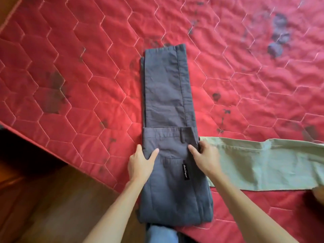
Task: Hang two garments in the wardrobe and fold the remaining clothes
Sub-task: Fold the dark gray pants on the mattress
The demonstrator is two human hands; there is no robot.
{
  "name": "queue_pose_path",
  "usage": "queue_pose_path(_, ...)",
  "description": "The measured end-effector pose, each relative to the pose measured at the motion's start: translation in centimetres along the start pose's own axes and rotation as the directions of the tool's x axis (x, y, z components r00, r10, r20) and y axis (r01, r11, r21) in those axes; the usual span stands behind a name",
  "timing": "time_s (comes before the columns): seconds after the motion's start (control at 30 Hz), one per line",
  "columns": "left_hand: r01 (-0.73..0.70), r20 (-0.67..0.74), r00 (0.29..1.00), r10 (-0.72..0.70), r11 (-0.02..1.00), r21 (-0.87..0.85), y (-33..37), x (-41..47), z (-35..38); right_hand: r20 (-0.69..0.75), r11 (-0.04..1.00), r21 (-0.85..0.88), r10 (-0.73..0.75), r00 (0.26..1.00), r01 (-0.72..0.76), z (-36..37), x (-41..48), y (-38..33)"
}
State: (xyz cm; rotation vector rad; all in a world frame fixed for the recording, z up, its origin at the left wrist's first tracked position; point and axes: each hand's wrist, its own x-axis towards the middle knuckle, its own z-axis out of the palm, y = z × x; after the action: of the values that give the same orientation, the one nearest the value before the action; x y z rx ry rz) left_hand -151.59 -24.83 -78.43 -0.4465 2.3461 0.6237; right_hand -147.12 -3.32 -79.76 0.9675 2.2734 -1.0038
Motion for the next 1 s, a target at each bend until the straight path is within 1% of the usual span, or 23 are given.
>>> queue_pose_path(0.07,0.021,0.025,0.999,-0.022,0.999,0.031,-0.8,-1.4,0.4,0.018,0.994,0.111,-0.020,1.000,0.018,0.3,-1.3,0.4)
queue_pose_path(0.13,0.043,0.050,0.998,-0.044,0.999,0.018,-2.0,-2.8,0.8,0.062,0.984,0.177,0.001,0.998,-0.012,0.4,-2.9,1.0)
queue_pose_path(0.23,0.123,0.135,0.985,-0.110,0.988,-0.093,-4.7,-4.8,1.6,0.152,0.967,0.238,0.057,0.987,-0.092,0.7,-5.4,2.9)
queue_pose_path(0.27,0.152,0.163,0.978,-0.131,0.980,-0.125,-5.6,-5.5,1.9,0.187,0.966,0.233,0.069,0.980,-0.113,0.8,-6.3,3.4)
queue_pose_path(0.3,0.179,0.186,0.971,-0.152,0.973,-0.142,-6.5,-6.1,2.2,0.203,0.969,0.213,0.078,0.976,-0.122,1.0,-7.0,4.2)
queue_pose_path(0.37,0.207,0.232,0.958,-0.170,0.968,-0.144,-8.0,-7.5,2.8,0.166,0.992,0.108,0.049,0.985,-0.068,1.5,-8.2,5.4)
queue_pose_path(0.43,0.187,0.244,0.958,-0.152,0.974,-0.129,-9.1,-9.2,3.5,0.109,0.998,-0.066,0.017,0.994,-0.010,2.3,-9.2,6.8)
queue_pose_path(0.5,0.152,0.190,0.973,-0.135,0.985,-0.081,-10.2,-11.0,4.4,0.056,0.990,-0.138,0.028,0.998,-0.020,2.9,-10.5,7.7)
queue_pose_path(0.57,0.114,0.100,0.989,-0.109,0.993,-0.041,-11.1,-12.4,5.6,0.000,0.983,-0.167,0.075,0.997,-0.074,3.4,-11.8,8.7)
queue_pose_path(0.63,0.117,0.052,0.992,-0.115,0.992,-0.052,-11.3,-13.9,6.3,-0.017,0.969,-0.203,0.143,0.990,-0.143,4.1,-13.8,10.2)
queue_pose_path(0.67,0.137,0.038,0.990,-0.135,0.989,-0.055,-11.4,-14.3,6.7,-0.011,0.966,-0.186,0.182,0.983,-0.181,4.3,-14.7,11.1)
queue_pose_path(0.73,0.186,0.038,0.982,-0.184,0.982,-0.033,-11.8,-15.1,7.2,0.036,0.971,-0.048,0.238,0.971,-0.236,4.8,-16.3,13.3)
queue_pose_path(0.8,0.220,0.072,0.974,-0.216,0.975,-0.042,-12.5,-15.6,7.6,0.102,0.963,0.067,0.255,0.962,-0.262,4.8,-17.6,14.8)
queue_pose_path(0.87,0.249,0.127,0.964,-0.234,0.962,-0.114,-13.1,-16.1,7.7,0.136,0.963,0.095,0.239,0.961,-0.253,4.8,-18.3,15.6)
queue_pose_path(0.9,0.254,0.135,0.962,-0.236,0.957,-0.138,-13.4,-16.5,7.8,0.125,0.969,0.097,0.214,0.969,-0.227,4.7,-18.7,15.7)
queue_pose_path(0.93,0.242,0.120,0.967,-0.226,0.960,-0.139,-13.6,-17.1,7.8,0.102,0.976,0.099,0.185,0.978,-0.195,4.7,-19.2,15.8)
queue_pose_path(1.0,0.169,0.054,0.985,-0.166,0.983,-0.069,-13.7,-18.5,7.3,0.084,0.975,0.138,0.164,0.983,-0.174,4.5,-20.1,15.7)
